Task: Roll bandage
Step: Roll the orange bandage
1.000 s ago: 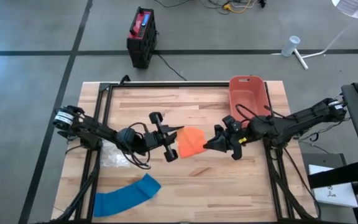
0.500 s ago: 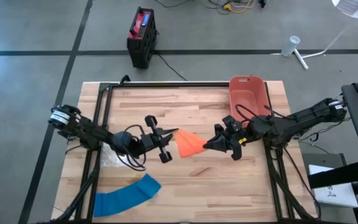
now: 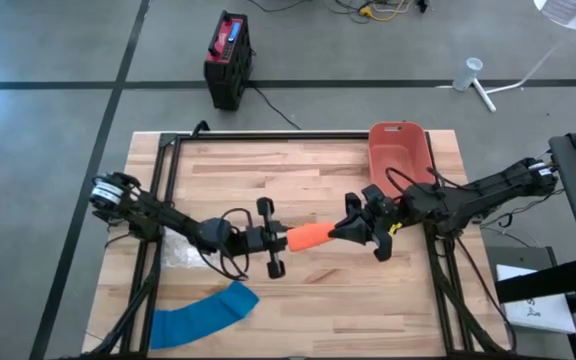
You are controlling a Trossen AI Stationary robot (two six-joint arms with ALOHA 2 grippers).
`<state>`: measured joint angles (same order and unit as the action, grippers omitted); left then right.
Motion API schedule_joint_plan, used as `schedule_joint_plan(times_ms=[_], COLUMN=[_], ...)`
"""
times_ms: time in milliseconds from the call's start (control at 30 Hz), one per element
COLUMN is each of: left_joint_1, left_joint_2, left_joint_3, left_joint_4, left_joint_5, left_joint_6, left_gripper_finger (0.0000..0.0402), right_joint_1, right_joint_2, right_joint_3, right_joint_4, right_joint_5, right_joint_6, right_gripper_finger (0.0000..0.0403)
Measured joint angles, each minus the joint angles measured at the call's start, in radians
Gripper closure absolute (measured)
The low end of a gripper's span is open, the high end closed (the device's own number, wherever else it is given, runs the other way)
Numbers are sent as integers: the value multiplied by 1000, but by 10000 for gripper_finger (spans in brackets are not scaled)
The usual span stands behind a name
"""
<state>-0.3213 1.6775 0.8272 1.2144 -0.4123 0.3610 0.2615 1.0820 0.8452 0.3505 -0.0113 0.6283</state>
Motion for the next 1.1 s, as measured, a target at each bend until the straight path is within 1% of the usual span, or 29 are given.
schedule_joint_plan(times_ms=[100,267,467,600,667,800,1033,1100], left_joint_1=[-13,-40,-47,-47,-47,-47,-49,-49], left_joint_2=[0,-6,-10,-10,-10,-10,-10,-14], left_joint_3=[0,0,0,-1,-1,-1,-1,-1], left_joint_4=[5,22,26,32,31,32,27,23], left_joint_5=[37,38,39,96,119,141,155,170], left_joint_6=[-13,-11,-11,-41,-65,-130,-289,-364], left_gripper_finger=[401,401,401,400,392,353,252,223], right_joint_1=[0,0,0,0,1,0,0,0], right_joint_2=[-2,-1,-1,-1,-1,-1,-1,-1], right_joint_3=[0,0,0,1,1,1,1,1], right_joint_4=[1,-8,-49,-53,-54,-53,-60,-62], right_joint_5=[0,0,7,7,5,7,14,14], right_joint_6=[-47,-73,-134,-166,-179,-184,-230,-241], right_gripper_finger=[394,394,394,394,394,394,394,394])
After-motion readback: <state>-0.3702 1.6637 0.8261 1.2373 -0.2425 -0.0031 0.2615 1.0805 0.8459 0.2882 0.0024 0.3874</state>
